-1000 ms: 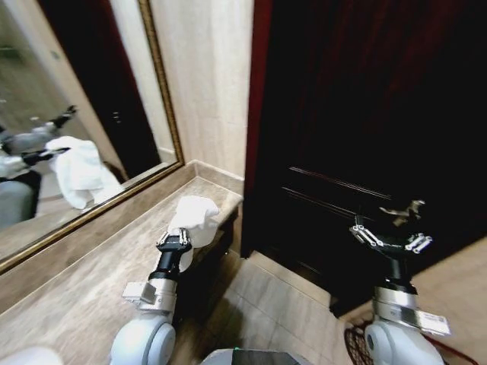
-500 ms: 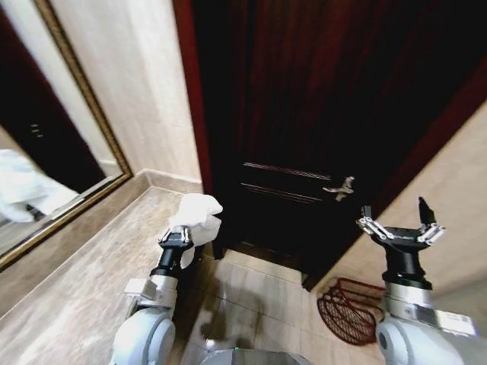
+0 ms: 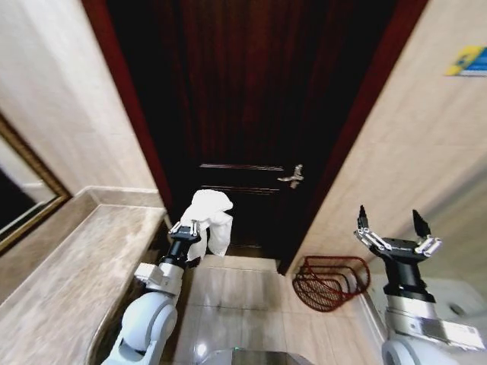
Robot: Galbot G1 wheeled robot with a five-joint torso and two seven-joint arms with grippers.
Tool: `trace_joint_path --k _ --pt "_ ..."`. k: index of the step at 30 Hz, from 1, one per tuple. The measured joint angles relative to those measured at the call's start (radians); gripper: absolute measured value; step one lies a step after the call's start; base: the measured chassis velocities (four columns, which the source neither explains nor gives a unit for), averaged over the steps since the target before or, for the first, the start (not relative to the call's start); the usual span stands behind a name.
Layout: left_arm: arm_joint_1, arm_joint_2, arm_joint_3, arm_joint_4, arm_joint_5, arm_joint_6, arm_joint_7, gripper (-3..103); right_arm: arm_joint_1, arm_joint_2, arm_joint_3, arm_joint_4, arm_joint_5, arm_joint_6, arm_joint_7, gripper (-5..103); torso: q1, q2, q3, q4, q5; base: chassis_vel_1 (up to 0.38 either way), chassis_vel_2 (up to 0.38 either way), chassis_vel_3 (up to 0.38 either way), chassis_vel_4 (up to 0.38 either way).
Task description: Discard the used towel into the hamper.
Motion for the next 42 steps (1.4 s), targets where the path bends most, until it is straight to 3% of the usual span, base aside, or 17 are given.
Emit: trace_joint_path --k 17,42 --pt "0.011 -0.033 0.01 0.007 0.006 -0.008 0.01 6 0.004 0.003 -0.009 -0.001 0.005 0.052 -0.019 100 0.0 0.0 0.0 -0.0001 0.0 -0.125 -0.124 -0.126 -0.121" --pt "-0.024 -0.011 0.043 0.07 -0.075 -0.008 0.007 6 0.018 0.028 -0.012 -0.021 -0.015 0.093 -0.022 100 0.0 0.0 0.0 -0.0001 0.0 -0.124 -0.125 -0.12 -0.123"
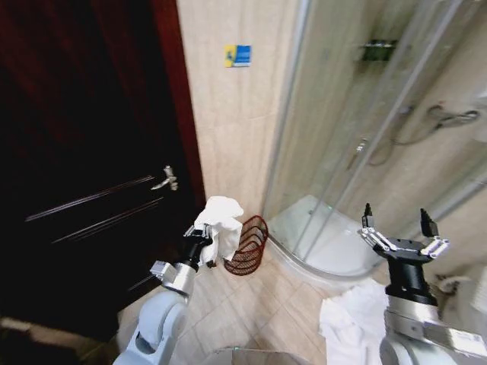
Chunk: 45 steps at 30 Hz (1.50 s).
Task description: Discard the used towel into the hamper.
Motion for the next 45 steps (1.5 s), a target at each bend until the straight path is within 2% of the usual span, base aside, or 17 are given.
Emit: trace_joint_path --k 9,15,25,30,35,45 --pt "-0.022 0.017 0.015 0.091 0.021 -0.049 -0.002 6 -0.004 0.01 -0.005 -0.012 -0.024 0.006 0.0 100 0.0 0.0 0.0 0.0001 0.0 -0.076 -0.07 -0.07 -0.063" --pt "-0.062 0.024 0.047 0.208 0.049 -0.107 0.005 6 0.01 0.004 -0.006 -0.023 -0.028 -0.002 0.0 100 0.0 0.0 0.0 0.0001 -0.0001 0.0 0.0 0.0 0.0" --pt "-0.136 0.03 0.097 0.349 0.046 -0.165 0.001 6 0.022 0.008 -0.015 -0.031 -0.023 0.001 -0.011 100 0.0 0.0 0.0 0.0 0.0 0.0 0.0 0.0 0.0" --pt "-0.181 0.043 0.115 0.407 0.021 -0.171 -0.004 6 0.02 0.008 -0.017 -0.029 -0.023 0.003 -0.013 100 0.0 0.0 0.0 0.0 0.0 0.0 0.0 0.0 0.0" --pt "-0.262 0.056 0.146 0.518 -0.009 -0.191 -0.007 6 0.006 0.009 -0.015 -0.019 -0.023 0.012 -0.019 100 0.0 0.0 0.0 0.0 0.0 0.0 0.0 0.0 0.0" --pt "-0.336 0.052 0.177 0.621 -0.019 -0.2 -0.011 6 0.002 0.009 -0.011 -0.012 -0.023 0.016 -0.028 100 0.0 0.0 0.0 0.0001 0.0 0.0 0.0 0.0 0.0"
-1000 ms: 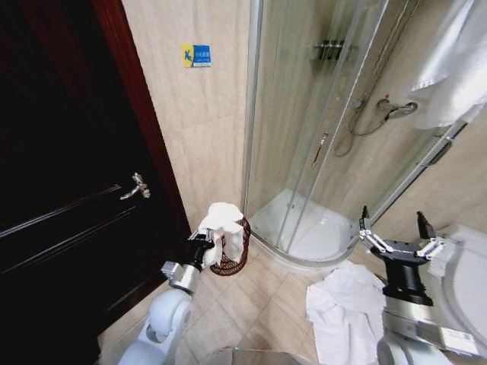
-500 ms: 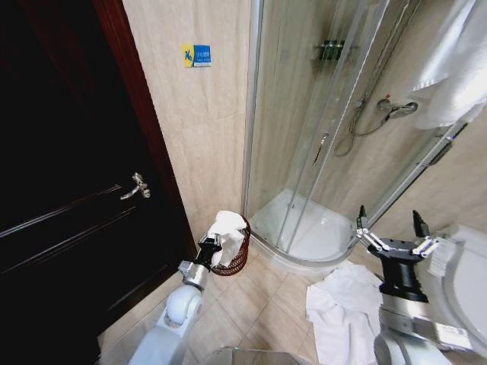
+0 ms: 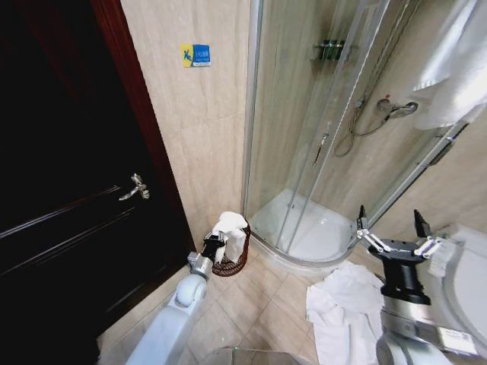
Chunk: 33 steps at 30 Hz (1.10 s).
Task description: Discard the used towel into the hamper.
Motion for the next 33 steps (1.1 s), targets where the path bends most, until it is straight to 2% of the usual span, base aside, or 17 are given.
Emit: trace_joint_path --k 13,24,33 --pt "-0.071 -0.008 0.021 0.079 -0.009 -0.009 -0.006 6 -0.004 -0.004 0.001 0.0 0.0 0.007 -0.013 100 0.0 0.0 0.0 -0.0001 0.0 -0.077 0.08 0.084 -0.08" --pt "-0.121 -0.013 0.04 0.128 -0.01 -0.01 -0.014 6 -0.003 -0.006 0.003 -0.008 -0.002 0.042 -0.002 100 0.001 0.0 0.0 -0.0001 0.0001 -0.1 0.094 0.098 -0.096" --pt "-0.219 -0.015 0.111 0.271 -0.029 -0.004 -0.022 6 -0.005 -0.015 0.011 -0.02 -0.001 0.091 -0.021 100 0.0 0.0 0.0 -0.0001 0.0 -0.003 0.007 0.007 -0.004"
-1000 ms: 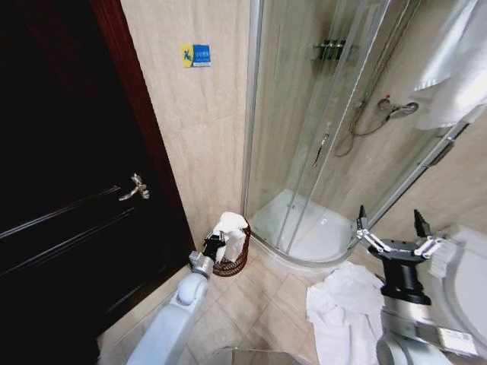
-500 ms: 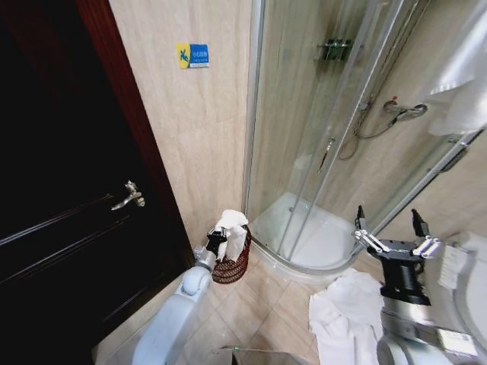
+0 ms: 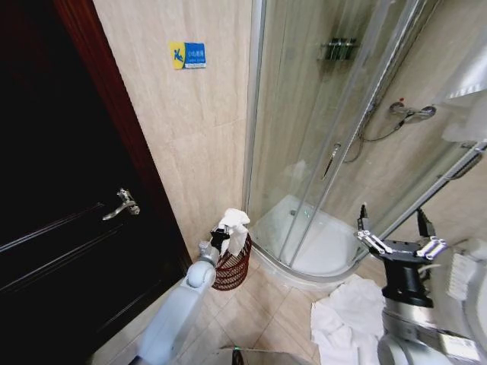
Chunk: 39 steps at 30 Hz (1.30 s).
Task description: Discard the used towel into the hamper.
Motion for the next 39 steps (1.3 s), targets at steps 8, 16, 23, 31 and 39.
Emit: trace_joint_path --k 8,16,23,31,39 --pt "-0.074 -0.013 0.052 0.111 0.001 0.029 -0.037 6 0.005 -0.005 0.005 -0.012 -0.014 0.023 0.0 100 0.0 0.0 0.0 0.0 0.0 0.0 0.0 0.0 0.0" --pt "-0.131 -0.006 0.08 0.211 0.038 0.041 -0.05 6 0.022 -0.018 0.005 -0.026 -0.01 0.024 -0.005 100 0.0 0.0 0.0 0.0001 0.0001 0.0 0.0 0.0 0.0" --pt "-0.18 0.01 0.099 0.296 0.095 0.021 -0.033 6 0.027 -0.025 0.006 -0.032 0.004 0.024 -0.011 100 0.0 0.0 0.0 0.0001 0.0 0.0 0.0 0.0 0.0" --pt "-0.197 0.017 0.117 0.333 0.118 0.008 -0.018 6 0.03 -0.028 0.005 -0.033 0.008 0.028 -0.014 100 0.0 0.0 0.0 0.0 0.0 -0.011 0.013 0.014 -0.01" --pt "-0.184 0.017 0.118 0.334 0.118 0.007 -0.017 6 0.041 -0.033 0.004 -0.045 0.021 0.096 -0.047 100 0.001 0.0 0.0 0.0002 0.0002 -0.087 0.092 0.089 -0.081"
